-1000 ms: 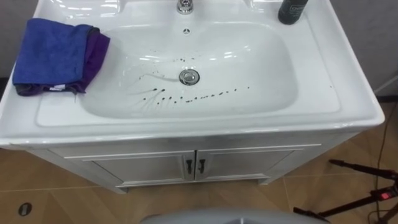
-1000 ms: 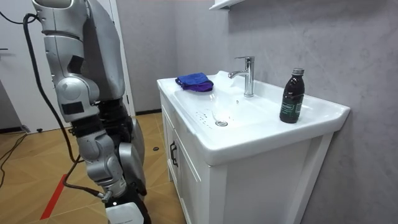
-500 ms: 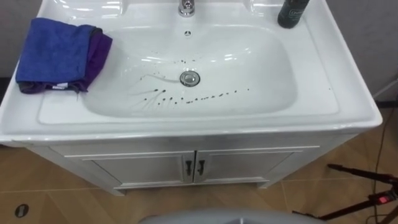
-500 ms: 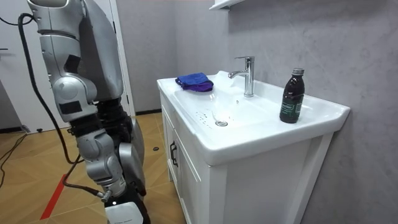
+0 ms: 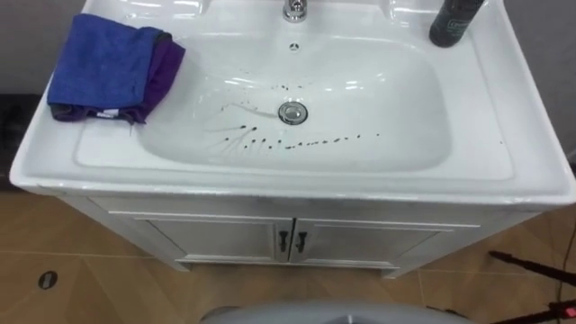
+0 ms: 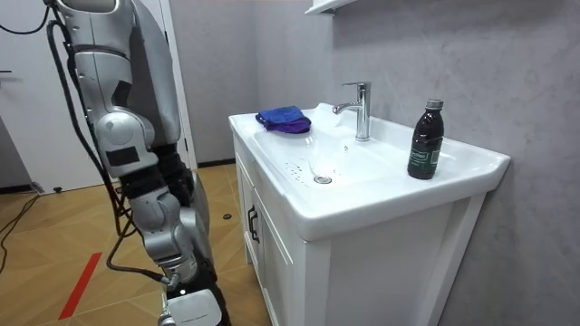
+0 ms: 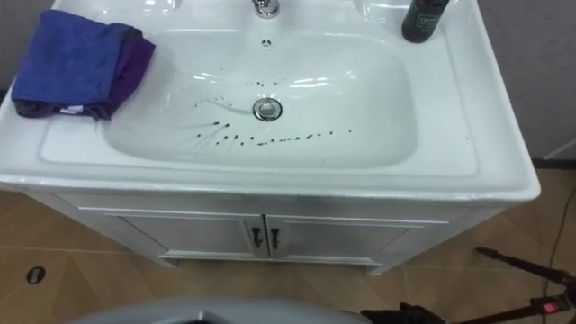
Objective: Wipe basin
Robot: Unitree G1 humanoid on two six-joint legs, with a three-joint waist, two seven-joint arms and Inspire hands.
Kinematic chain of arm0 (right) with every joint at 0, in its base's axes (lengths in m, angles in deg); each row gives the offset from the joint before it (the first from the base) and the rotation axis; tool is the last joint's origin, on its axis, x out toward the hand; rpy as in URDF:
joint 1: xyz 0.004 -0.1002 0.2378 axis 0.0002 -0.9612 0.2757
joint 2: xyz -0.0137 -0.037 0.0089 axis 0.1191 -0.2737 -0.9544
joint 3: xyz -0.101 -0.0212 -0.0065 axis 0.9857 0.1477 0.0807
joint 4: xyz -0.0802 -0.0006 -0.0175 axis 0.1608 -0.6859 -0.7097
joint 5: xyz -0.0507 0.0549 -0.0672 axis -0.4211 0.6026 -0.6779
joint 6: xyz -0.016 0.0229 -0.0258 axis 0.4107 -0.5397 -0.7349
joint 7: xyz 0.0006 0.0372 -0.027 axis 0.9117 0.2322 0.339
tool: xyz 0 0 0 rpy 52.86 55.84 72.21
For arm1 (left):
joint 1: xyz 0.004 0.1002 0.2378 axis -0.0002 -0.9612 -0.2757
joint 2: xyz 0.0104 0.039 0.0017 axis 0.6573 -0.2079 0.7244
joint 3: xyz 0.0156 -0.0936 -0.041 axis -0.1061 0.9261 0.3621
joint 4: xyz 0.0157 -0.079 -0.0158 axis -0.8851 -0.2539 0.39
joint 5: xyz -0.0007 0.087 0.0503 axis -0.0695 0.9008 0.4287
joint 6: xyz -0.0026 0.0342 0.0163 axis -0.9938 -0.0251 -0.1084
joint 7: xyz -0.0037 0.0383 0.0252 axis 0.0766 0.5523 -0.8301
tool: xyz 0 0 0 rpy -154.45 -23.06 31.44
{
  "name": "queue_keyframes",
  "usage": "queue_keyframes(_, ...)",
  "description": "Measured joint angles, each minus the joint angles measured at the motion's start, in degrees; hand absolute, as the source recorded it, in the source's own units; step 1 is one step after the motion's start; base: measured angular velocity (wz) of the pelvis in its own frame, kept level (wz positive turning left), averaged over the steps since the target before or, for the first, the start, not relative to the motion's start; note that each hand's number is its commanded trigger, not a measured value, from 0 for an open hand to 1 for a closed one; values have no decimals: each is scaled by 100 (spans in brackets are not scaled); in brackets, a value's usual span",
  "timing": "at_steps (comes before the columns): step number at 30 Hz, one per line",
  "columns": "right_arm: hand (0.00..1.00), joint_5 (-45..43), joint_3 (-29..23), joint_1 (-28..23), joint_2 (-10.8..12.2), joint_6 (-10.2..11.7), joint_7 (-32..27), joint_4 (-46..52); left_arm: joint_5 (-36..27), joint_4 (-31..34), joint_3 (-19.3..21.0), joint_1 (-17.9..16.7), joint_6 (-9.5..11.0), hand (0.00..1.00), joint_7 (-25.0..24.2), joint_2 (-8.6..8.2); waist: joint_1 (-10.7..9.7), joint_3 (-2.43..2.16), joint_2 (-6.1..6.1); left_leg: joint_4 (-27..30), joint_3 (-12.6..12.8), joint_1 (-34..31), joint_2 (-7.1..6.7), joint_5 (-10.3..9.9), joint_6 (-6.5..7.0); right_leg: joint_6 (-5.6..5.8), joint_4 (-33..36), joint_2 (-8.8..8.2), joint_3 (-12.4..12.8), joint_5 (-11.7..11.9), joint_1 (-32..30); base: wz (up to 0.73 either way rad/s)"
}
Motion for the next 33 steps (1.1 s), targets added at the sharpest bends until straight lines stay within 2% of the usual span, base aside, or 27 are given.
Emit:
queue_keyframes(8, 0, -214, -3, -12, -174, 48, 7, -1, -4, 171, 62, 16, 273, 0, 586, 63, 44, 7, 174, 1, -69, -23, -10, 7, 11, 0, 3, -2, -38, 0, 27, 2)
queue_keyframes(11, 0, -217, 4, 32, -190, 99, 0, -3, -45, 592, 176, 16, 449, 0, 847, 67, 72, 4, 218, 9, -107, -41, -19, 9, 12, 0, 9, -13, -100, -19, 33, 5)
queue_keyframes(14, 0, -255, -3, 32, -191, 194, -31, -2, -52, 1133, 278, 10, 630, 0, 1154, 70, 69, -12, 195, 23, -229, -54, -54, 16, 17, 19, 15, -38, -165, -59, 39, 19)
queue_keyframes(16, 0, -339, -3, 58, -190, 253, -65, -5, -97, 1422, 254, 41, 780, 0, 1354, 70, 89, -19, 197, 22, -242, -46, -63, 17, 18, 24, 9, -44, -162, -62, 41, 3)
queue_keyframes(21, 0, -298, 0, 56, -155, 412, -111, 0, -159, 2311, 198, -8, 1002, 0, 1725, 65, 140, -20, 167, 8, -269, -40, -71, 18, 21, 34, 12, -48, -163, -68, 62, 0)
queue_keyframes(25, 0, -296, 0, 50, -132, 509, -104, 1, -160, 2888, 130, -4, 1361, 0, 1975, 66, 170, -23, 157, 1, -273, -12, -77, 18, 21, 36, 4, -51, -163, -69, 125, 0)
queue_keyframes(30, 0, -279, -2, -16, -111, 567, -78, 122, -158, 3456, 126, -60, 1501, 0, 2179, 67, 183, -34, 132, 4, -278, -27, -78, 18, 22, 37, 2, -51, -165, -69, 116, 0)
queue_keyframes(33, 0, -257, -2, -155, -113, 646, -37, 270, -158, 3669, 129, -81, 1650, 0, 2403, 82, 193, -39, 131, 3, -276, -27, -79, 18, 22, 37, 1, -51, -165, -70, 118, 0)
